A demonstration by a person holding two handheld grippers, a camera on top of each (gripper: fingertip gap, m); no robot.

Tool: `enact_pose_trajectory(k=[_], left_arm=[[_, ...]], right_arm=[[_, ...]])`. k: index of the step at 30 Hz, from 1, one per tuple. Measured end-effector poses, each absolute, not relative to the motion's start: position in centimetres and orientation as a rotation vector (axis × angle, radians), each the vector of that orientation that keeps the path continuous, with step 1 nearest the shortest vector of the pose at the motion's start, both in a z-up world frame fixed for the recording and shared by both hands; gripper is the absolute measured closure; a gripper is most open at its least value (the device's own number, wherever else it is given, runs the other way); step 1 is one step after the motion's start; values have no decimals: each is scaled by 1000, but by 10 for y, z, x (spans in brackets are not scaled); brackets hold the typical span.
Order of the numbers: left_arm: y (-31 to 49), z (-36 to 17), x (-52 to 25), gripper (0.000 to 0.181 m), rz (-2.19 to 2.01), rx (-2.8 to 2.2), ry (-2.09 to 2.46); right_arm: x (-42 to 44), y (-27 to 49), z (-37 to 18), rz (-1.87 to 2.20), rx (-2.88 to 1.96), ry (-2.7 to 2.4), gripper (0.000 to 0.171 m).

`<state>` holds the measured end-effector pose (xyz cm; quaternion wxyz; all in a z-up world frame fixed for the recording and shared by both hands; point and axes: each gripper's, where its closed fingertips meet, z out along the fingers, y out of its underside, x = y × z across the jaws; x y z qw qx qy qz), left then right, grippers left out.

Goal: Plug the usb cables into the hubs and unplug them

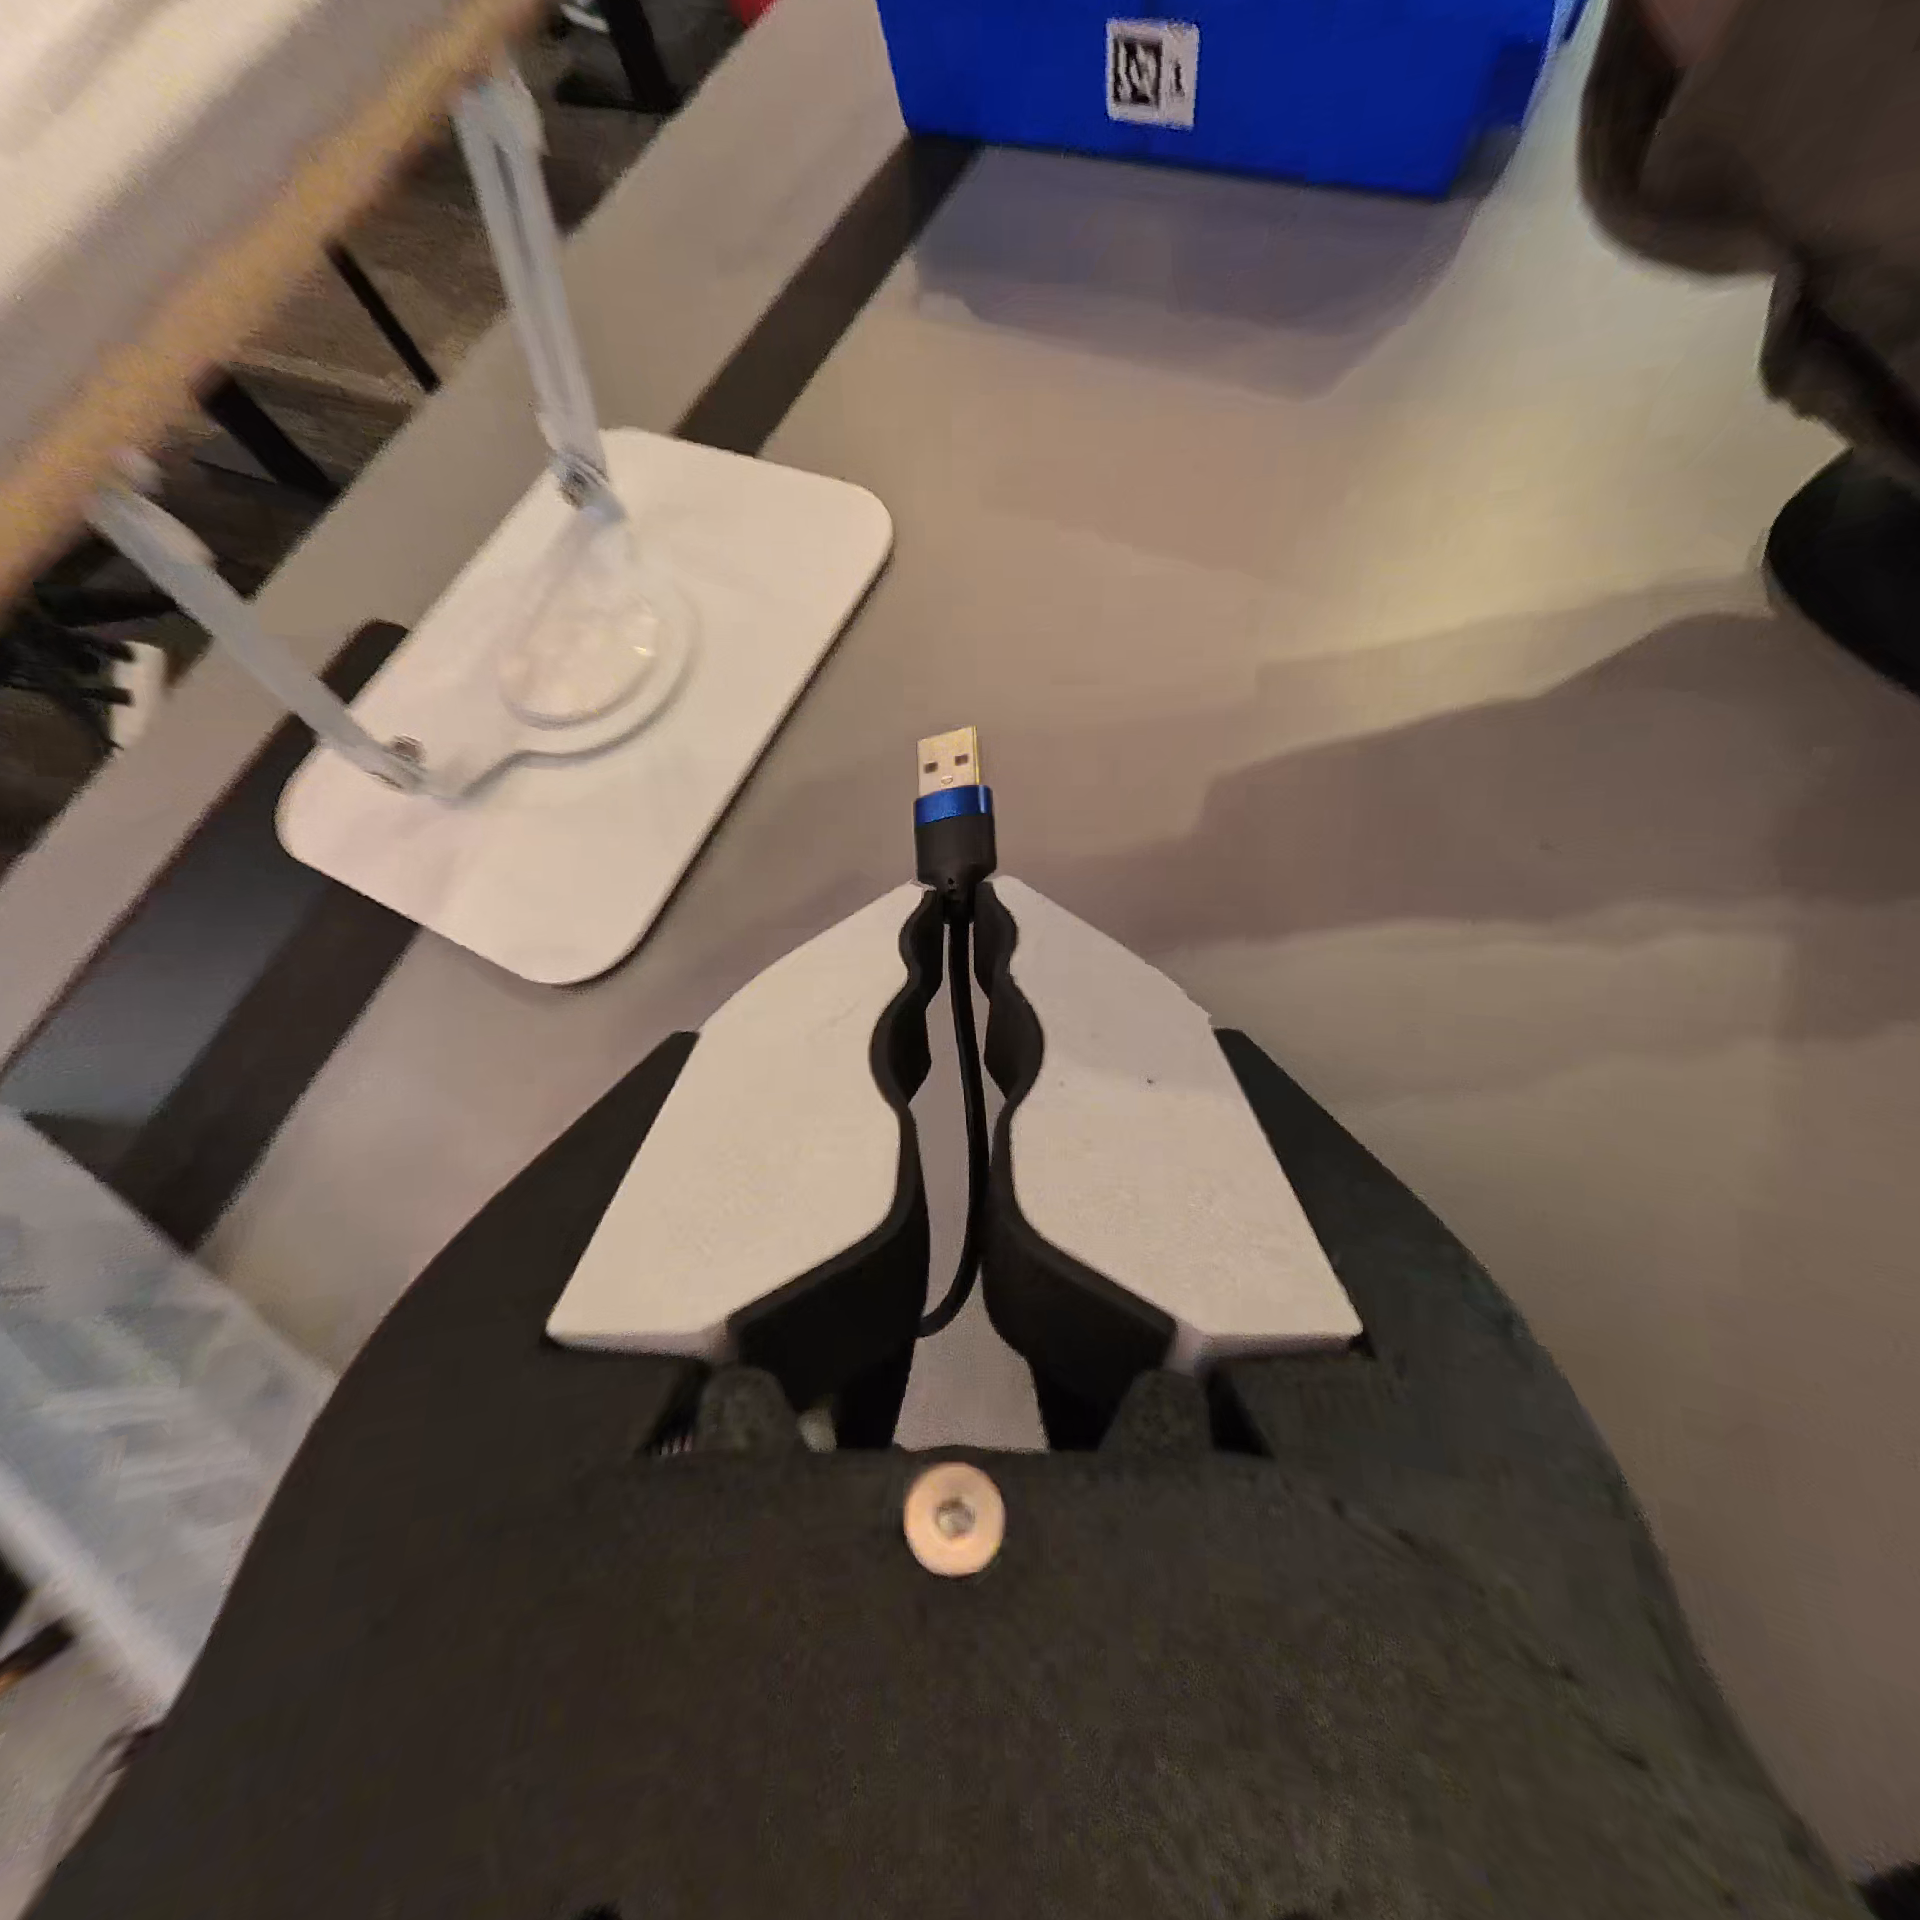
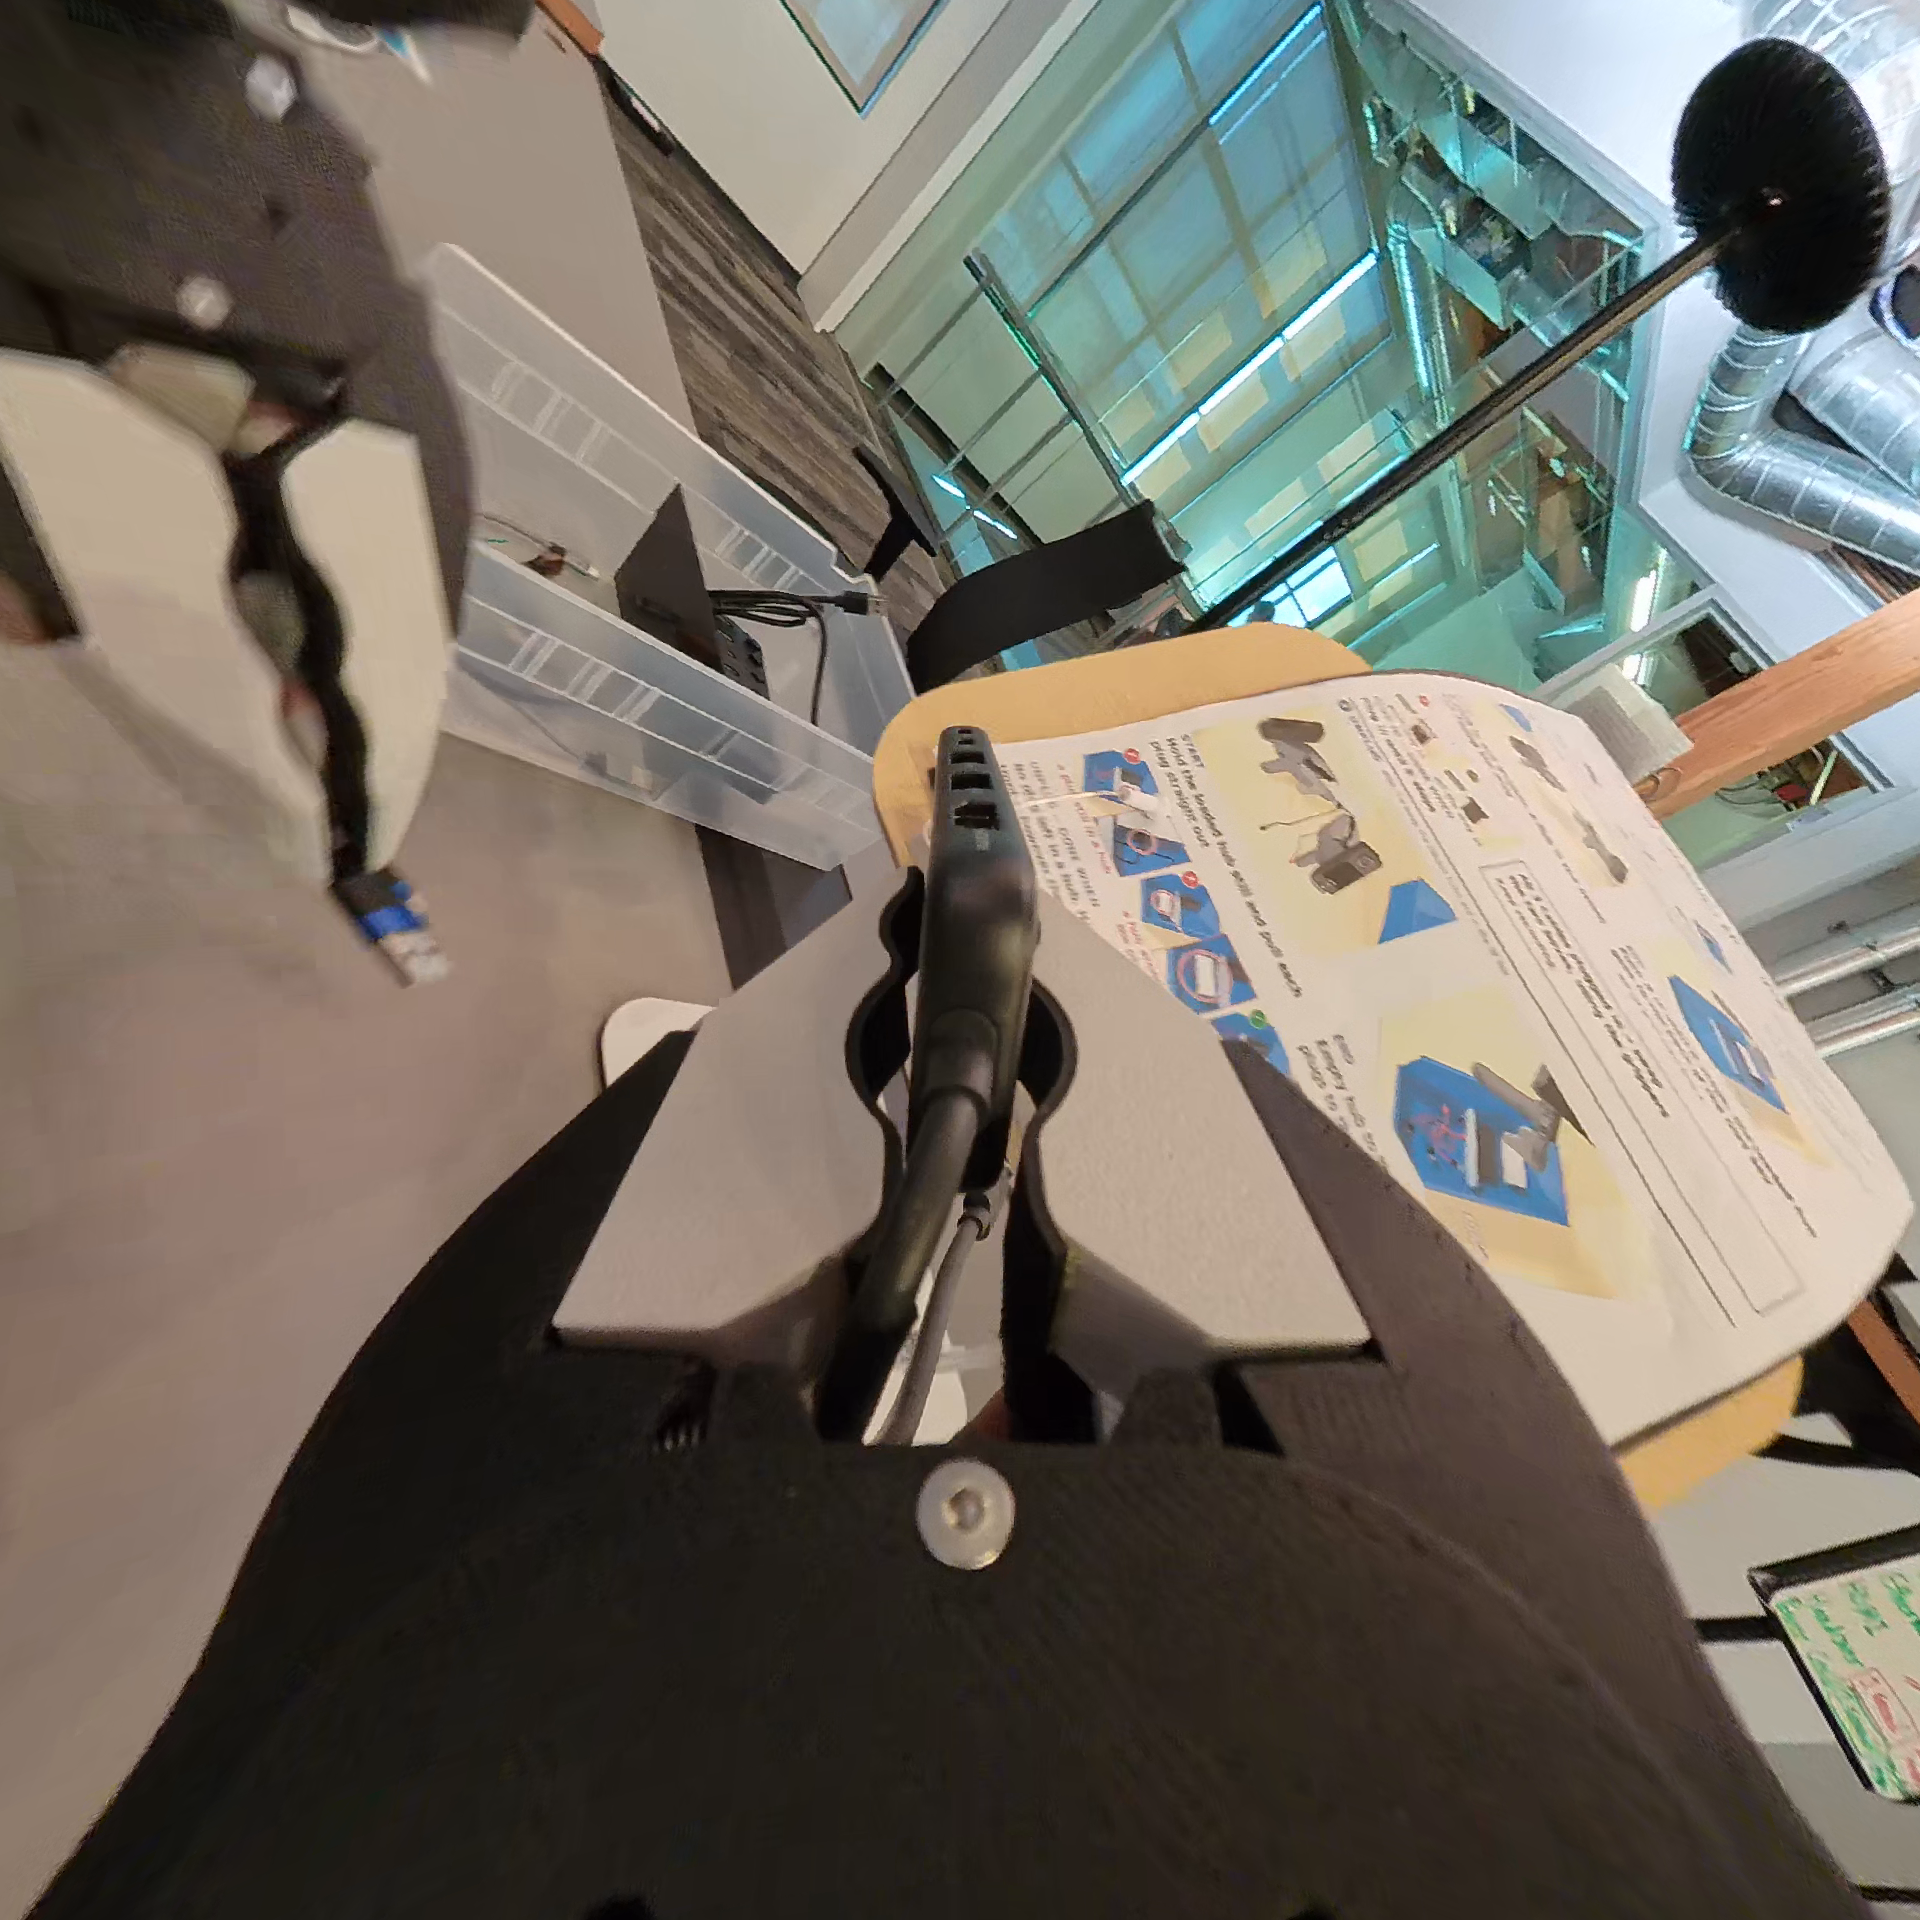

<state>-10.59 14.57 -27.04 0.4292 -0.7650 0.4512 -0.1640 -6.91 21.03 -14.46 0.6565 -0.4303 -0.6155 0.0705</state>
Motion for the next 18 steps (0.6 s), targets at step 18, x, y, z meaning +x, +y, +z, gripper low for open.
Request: enact_pose_trajectory(k=[18], left_arm=[[152, -162, -127, 175, -332, -1791, 993]], right_arm=[[-121, 188, -171, 89, -909, -1491, 161]])
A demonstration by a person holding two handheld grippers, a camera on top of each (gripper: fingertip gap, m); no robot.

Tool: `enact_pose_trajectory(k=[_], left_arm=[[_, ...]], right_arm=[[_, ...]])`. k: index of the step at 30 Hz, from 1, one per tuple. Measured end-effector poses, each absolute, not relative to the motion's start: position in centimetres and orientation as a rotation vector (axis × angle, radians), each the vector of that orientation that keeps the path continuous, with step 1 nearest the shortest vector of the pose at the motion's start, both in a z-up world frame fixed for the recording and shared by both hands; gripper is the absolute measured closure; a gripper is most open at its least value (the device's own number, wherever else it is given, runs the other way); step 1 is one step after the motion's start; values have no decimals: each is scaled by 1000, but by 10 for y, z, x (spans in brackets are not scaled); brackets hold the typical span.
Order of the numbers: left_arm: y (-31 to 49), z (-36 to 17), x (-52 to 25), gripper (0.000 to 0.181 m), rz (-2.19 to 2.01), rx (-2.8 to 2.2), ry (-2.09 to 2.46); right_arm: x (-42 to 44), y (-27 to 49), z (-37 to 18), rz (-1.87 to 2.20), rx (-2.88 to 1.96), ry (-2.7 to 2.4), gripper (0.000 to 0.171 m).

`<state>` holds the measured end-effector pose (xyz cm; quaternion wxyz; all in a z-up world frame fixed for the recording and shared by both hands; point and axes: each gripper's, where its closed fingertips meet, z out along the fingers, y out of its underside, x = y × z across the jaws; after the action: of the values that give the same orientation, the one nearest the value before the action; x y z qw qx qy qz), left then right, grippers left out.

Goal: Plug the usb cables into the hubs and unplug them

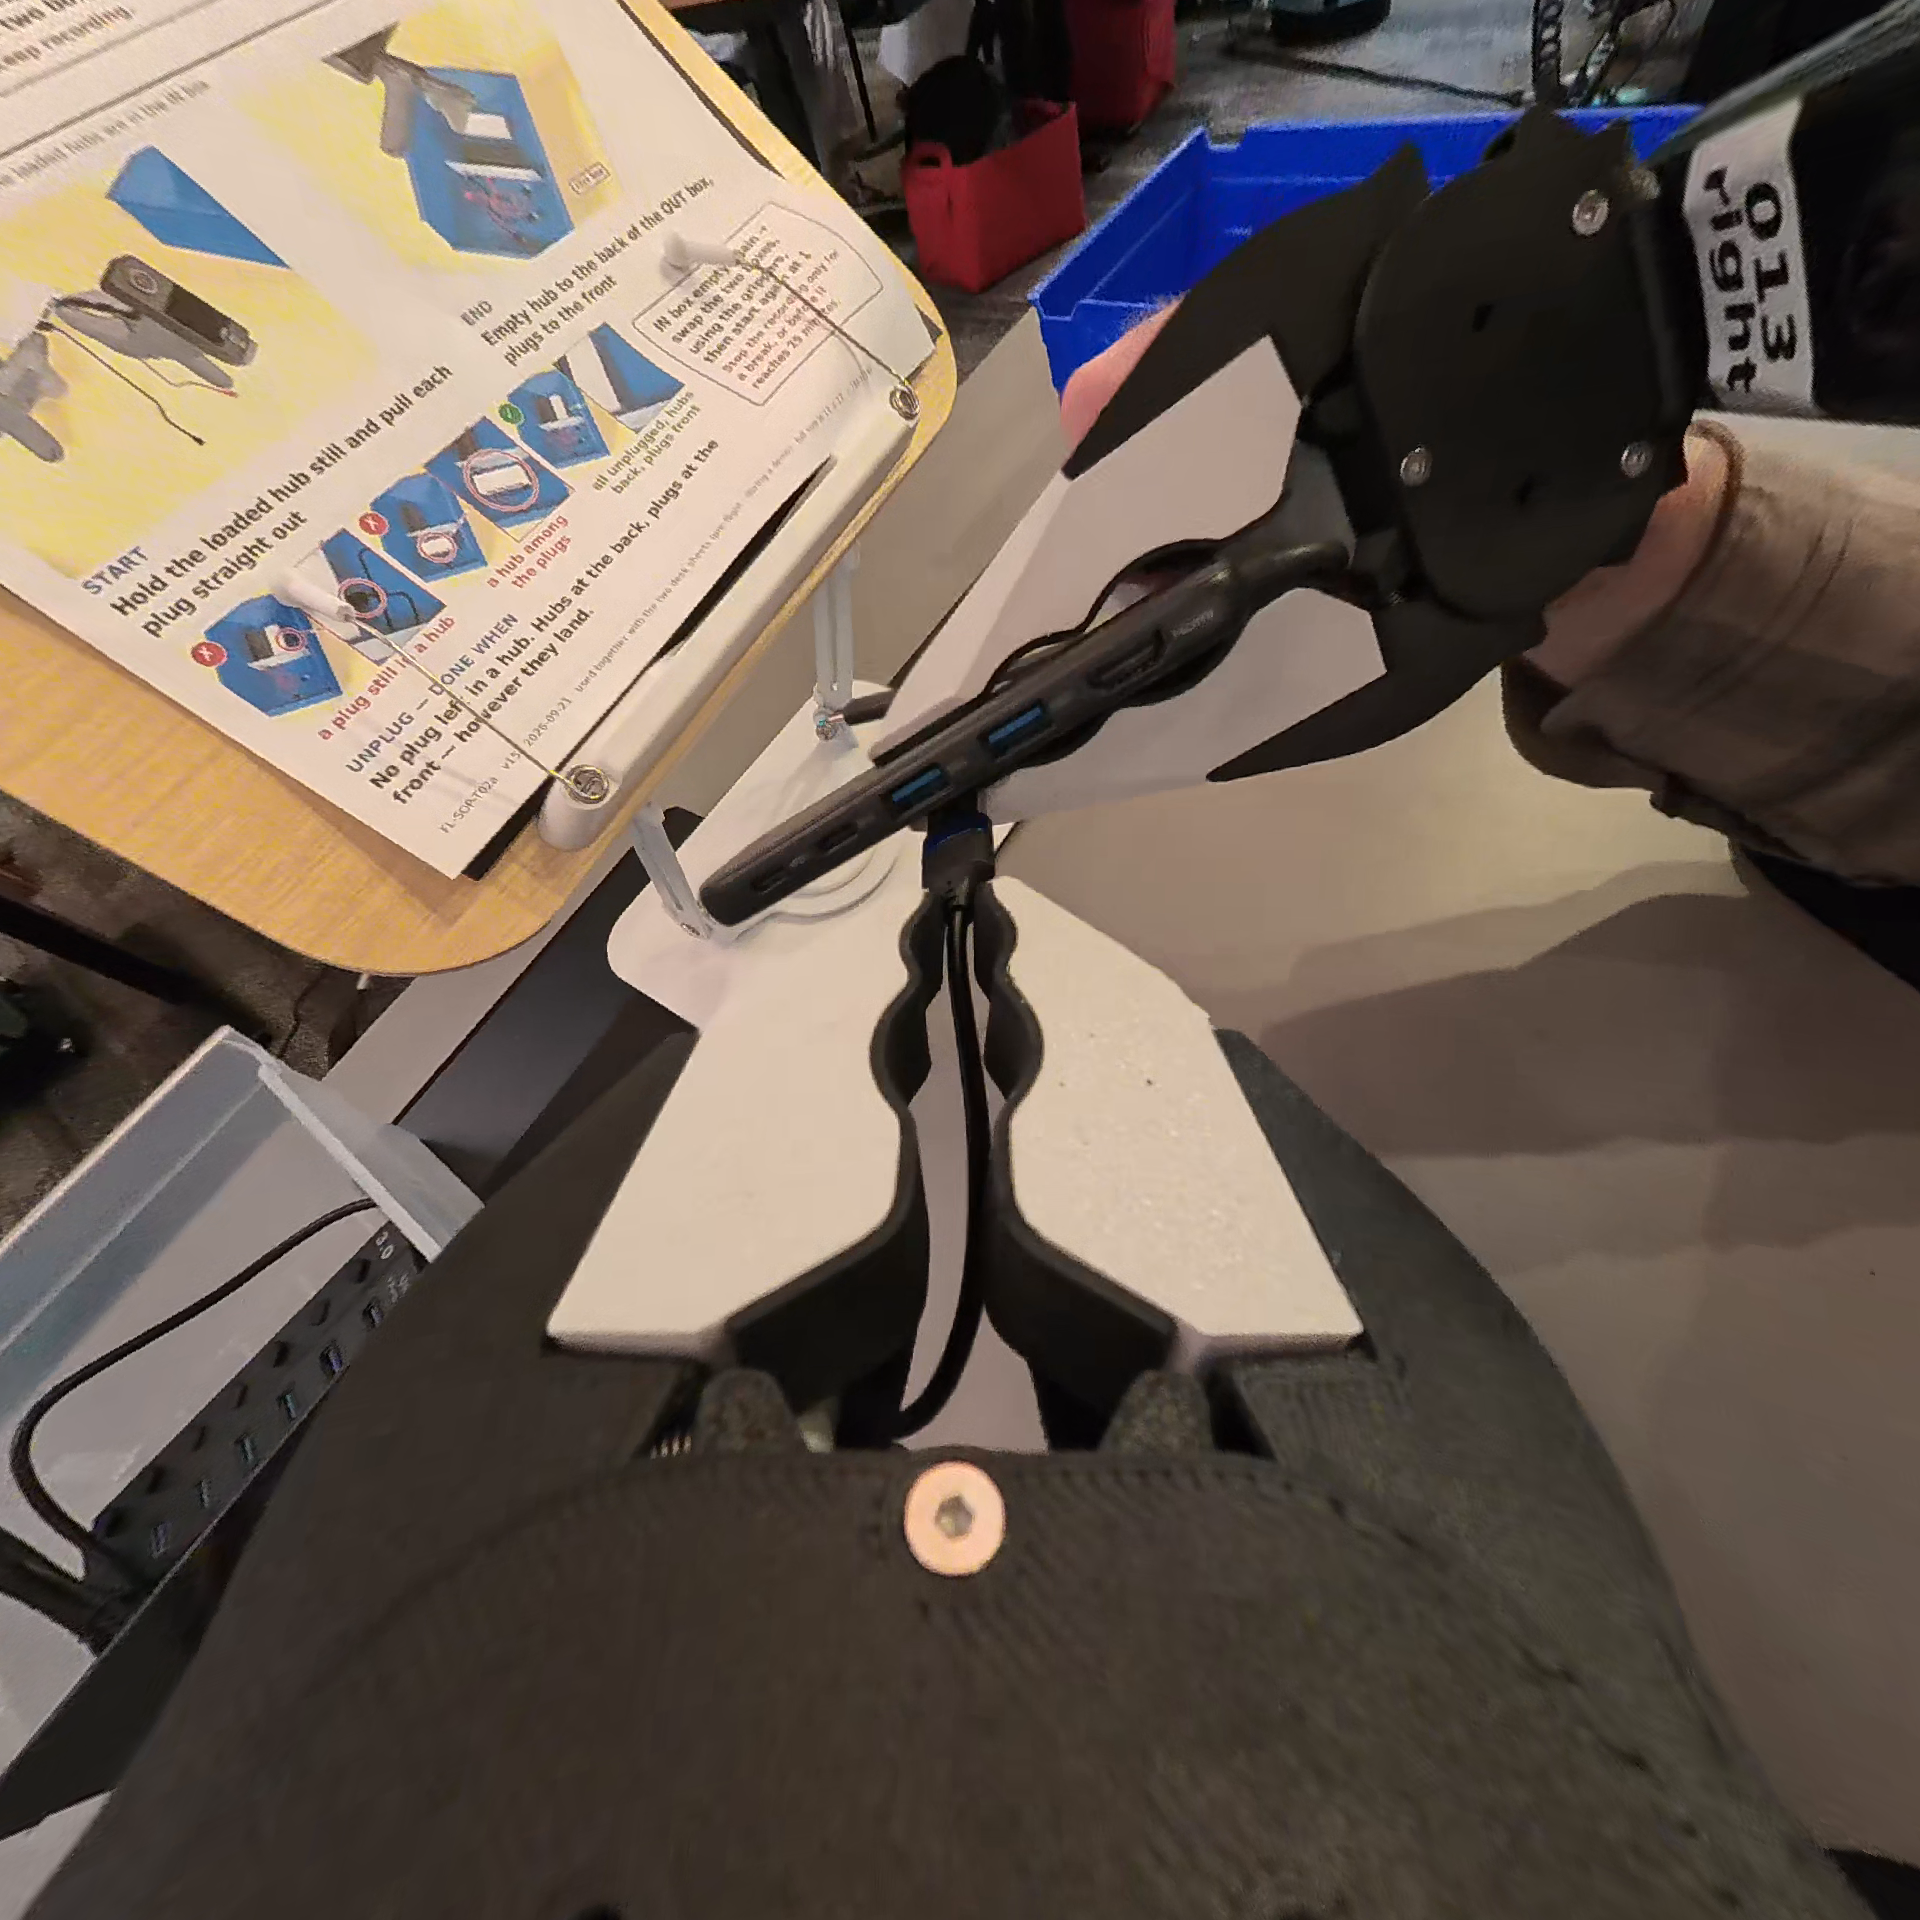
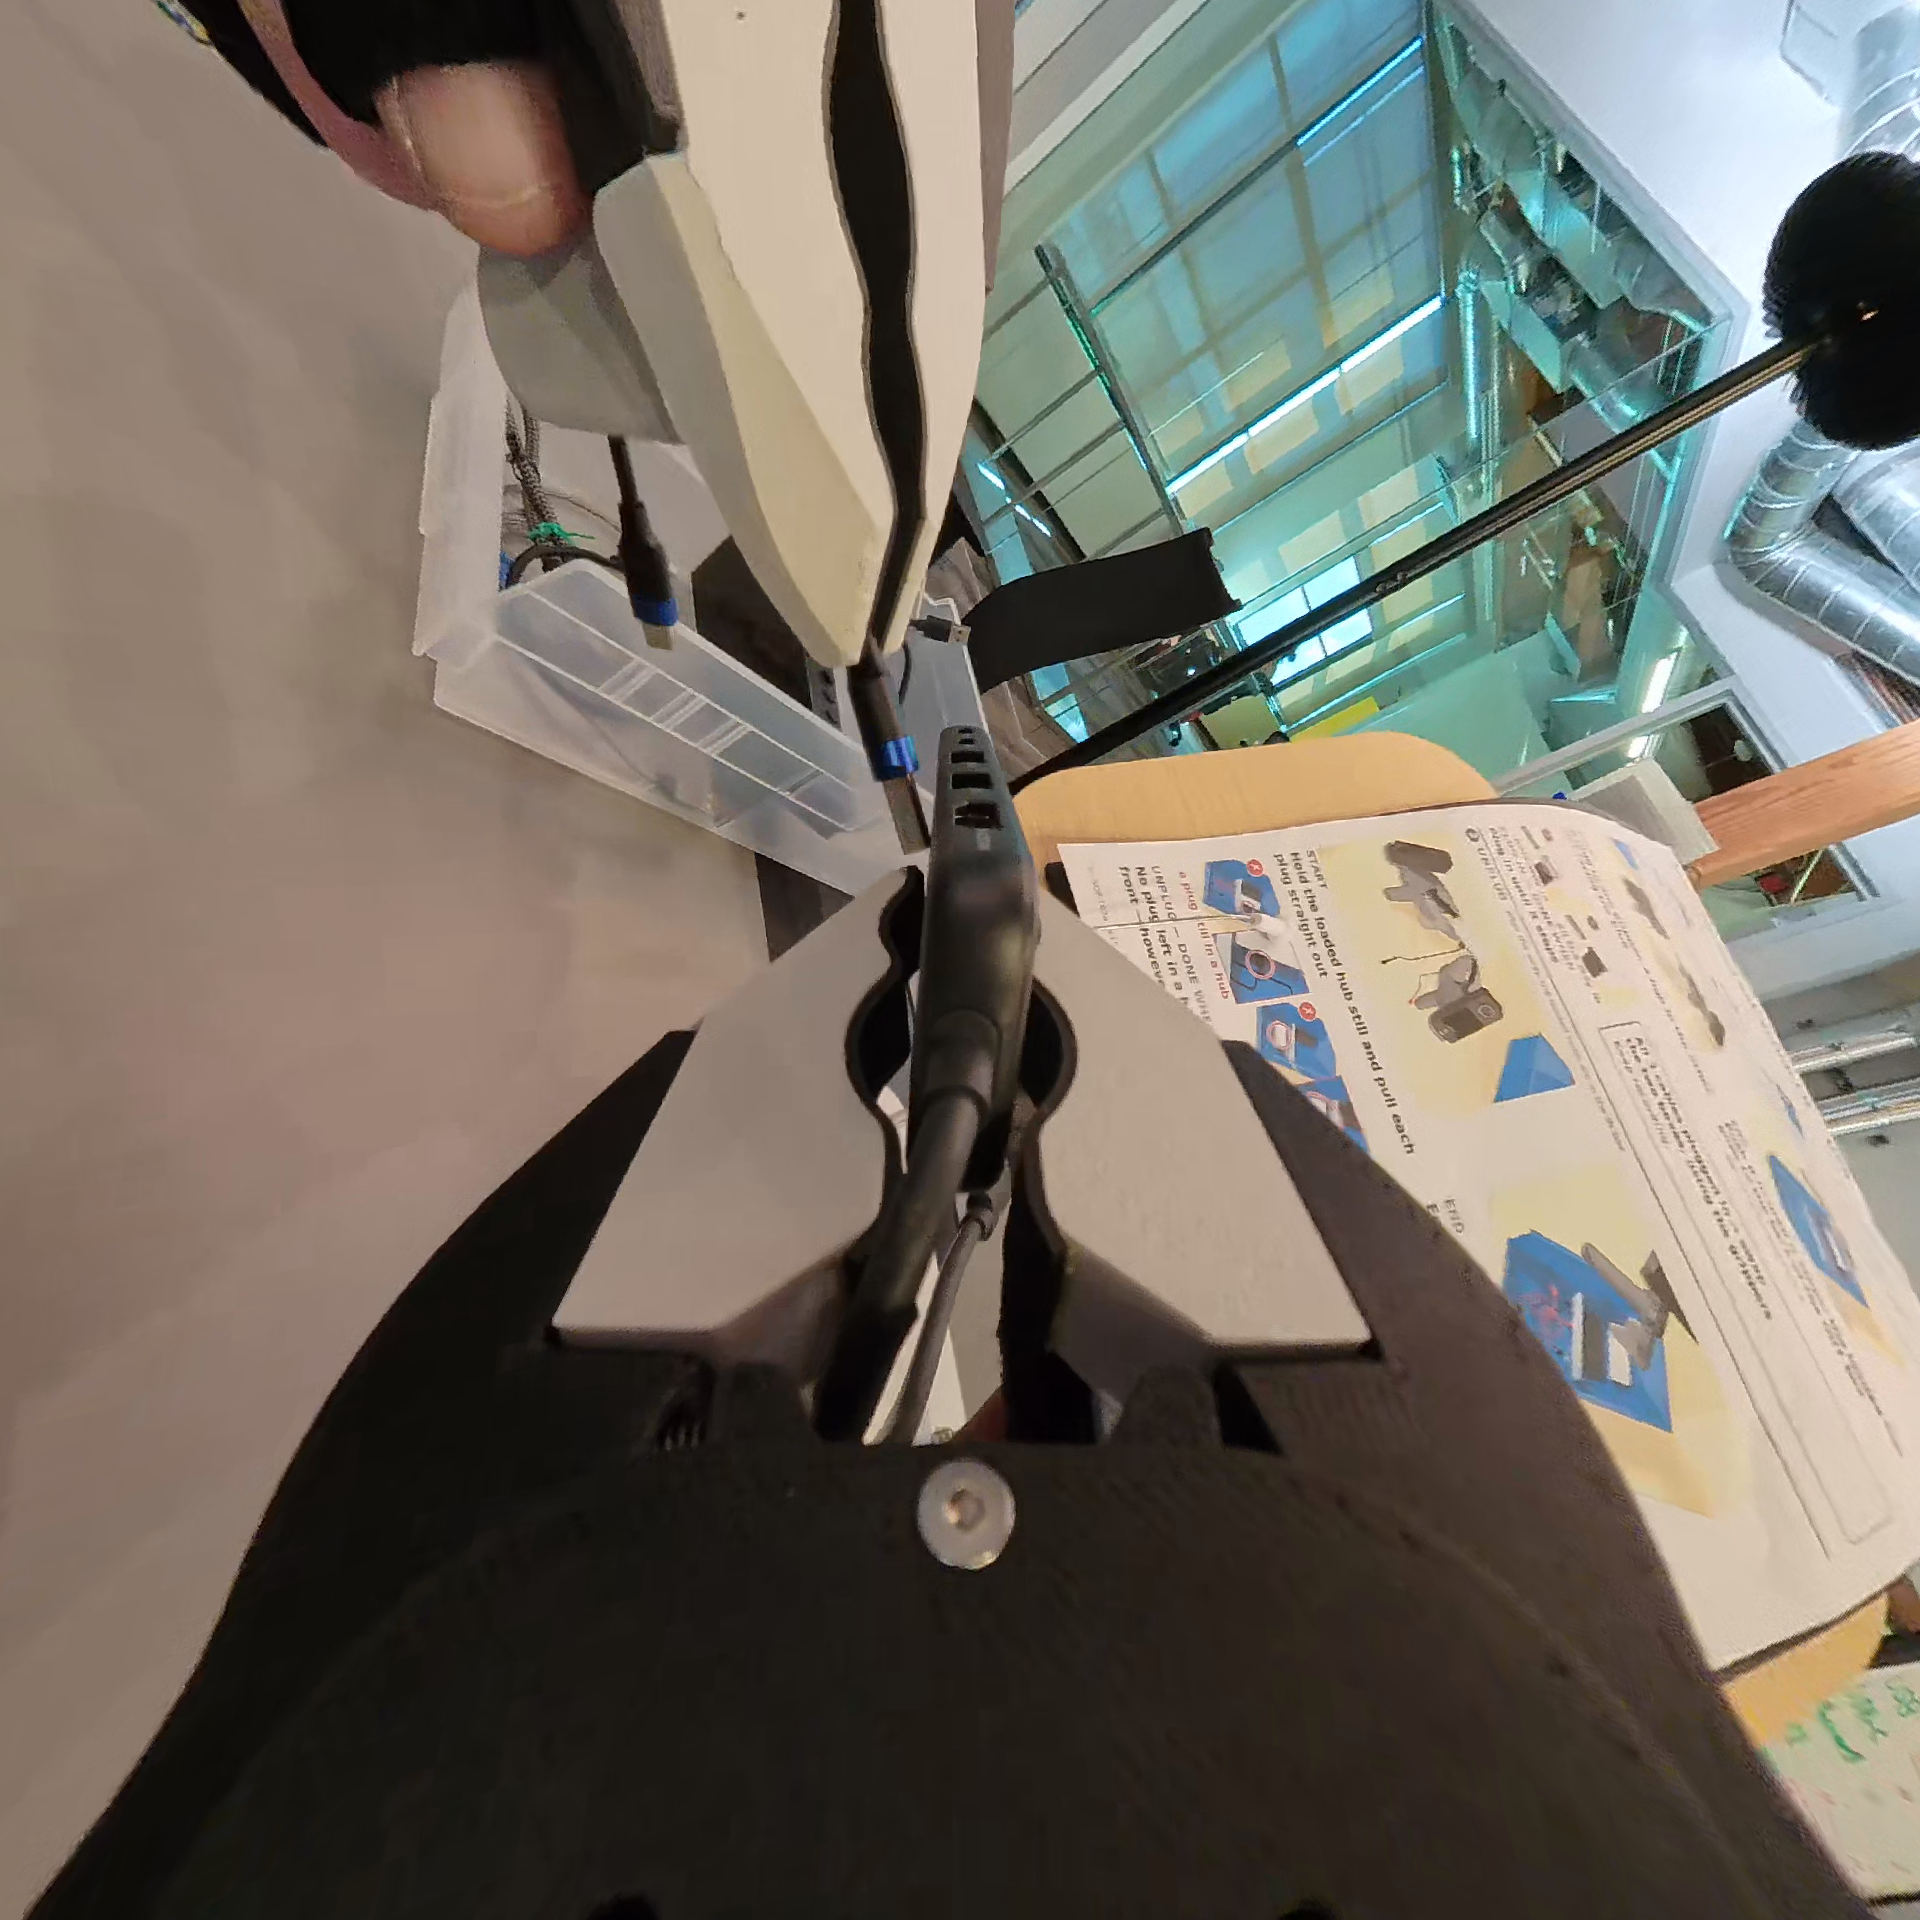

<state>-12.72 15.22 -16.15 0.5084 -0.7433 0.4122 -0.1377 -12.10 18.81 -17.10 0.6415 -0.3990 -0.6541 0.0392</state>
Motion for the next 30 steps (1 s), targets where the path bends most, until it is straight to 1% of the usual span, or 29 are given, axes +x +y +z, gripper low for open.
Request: enact_pose_trajectory(k=[10, 12, 19, 25, 30], left_arm=[[155, -143, -122, 176, -391, -1681, 882], [155, -139, -119, 176, -453, -1665, 847], [154, -134, -122, 176, -479, -1634, 835], [149, -134, -126, 176, -458, -1573, 849], [148, -130, -128, 176, -470, -1533, 846]], right_arm=[[-124, 189, -165, 136, -932, -1431, 161], [-124, 189, -164, 139, -931, -1423, 161], [-121, 191, -159, 123, -923, -1404, 161], [-113, 200, -170, 136, -979, -1438, 161], [-116, 192, -176, 196, -967, -1482, 161]])
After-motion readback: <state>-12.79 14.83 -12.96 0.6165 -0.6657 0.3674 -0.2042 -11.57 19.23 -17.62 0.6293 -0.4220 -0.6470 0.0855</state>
